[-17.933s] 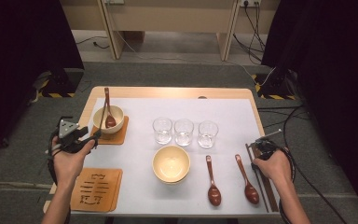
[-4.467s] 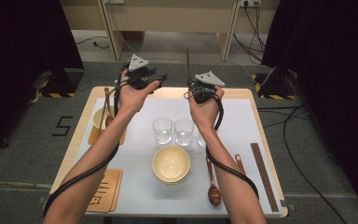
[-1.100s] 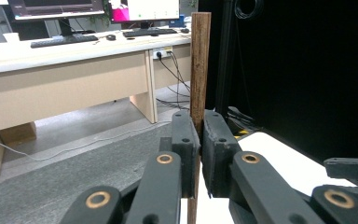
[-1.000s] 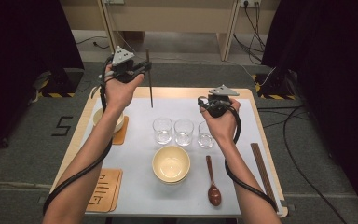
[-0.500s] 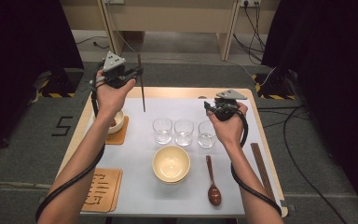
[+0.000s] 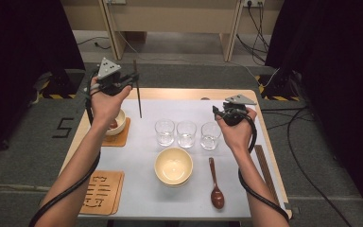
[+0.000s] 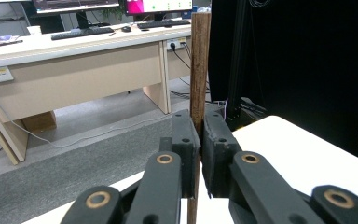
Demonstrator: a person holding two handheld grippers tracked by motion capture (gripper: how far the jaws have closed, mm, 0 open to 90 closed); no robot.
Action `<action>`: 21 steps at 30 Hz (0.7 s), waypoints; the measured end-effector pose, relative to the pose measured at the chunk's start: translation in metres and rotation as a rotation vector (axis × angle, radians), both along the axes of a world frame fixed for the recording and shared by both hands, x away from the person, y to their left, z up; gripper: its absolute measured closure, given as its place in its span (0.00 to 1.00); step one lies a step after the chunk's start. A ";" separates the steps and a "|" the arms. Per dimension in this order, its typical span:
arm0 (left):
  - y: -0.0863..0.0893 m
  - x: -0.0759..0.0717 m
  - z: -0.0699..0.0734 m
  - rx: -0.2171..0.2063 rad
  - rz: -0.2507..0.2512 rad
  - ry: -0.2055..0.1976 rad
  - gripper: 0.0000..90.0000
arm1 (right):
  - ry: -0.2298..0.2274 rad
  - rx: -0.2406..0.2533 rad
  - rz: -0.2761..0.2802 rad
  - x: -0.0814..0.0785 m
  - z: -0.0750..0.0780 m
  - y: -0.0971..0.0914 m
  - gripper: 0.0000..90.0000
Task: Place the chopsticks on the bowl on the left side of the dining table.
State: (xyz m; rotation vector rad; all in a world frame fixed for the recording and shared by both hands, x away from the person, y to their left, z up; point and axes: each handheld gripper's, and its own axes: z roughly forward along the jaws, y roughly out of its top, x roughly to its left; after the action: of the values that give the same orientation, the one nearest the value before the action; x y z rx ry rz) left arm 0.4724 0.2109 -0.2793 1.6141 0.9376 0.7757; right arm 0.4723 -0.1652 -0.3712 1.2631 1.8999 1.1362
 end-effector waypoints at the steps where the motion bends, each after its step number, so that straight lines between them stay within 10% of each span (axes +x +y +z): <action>1: 0.001 -0.001 -0.001 -0.001 0.001 0.001 0.93 | 0.001 -0.003 -0.002 0.000 0.000 -0.001 0.60; 21: 0.022 -0.019 -0.011 -0.033 0.016 0.023 0.93 | 0.009 -0.007 -0.046 -0.009 -0.012 -0.025 0.59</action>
State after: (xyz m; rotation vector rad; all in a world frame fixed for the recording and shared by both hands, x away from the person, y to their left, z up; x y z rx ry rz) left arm 0.4538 0.2331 -0.2901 1.5917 0.9756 0.7509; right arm 0.4629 -0.1904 -0.3832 1.3030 1.8701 1.1012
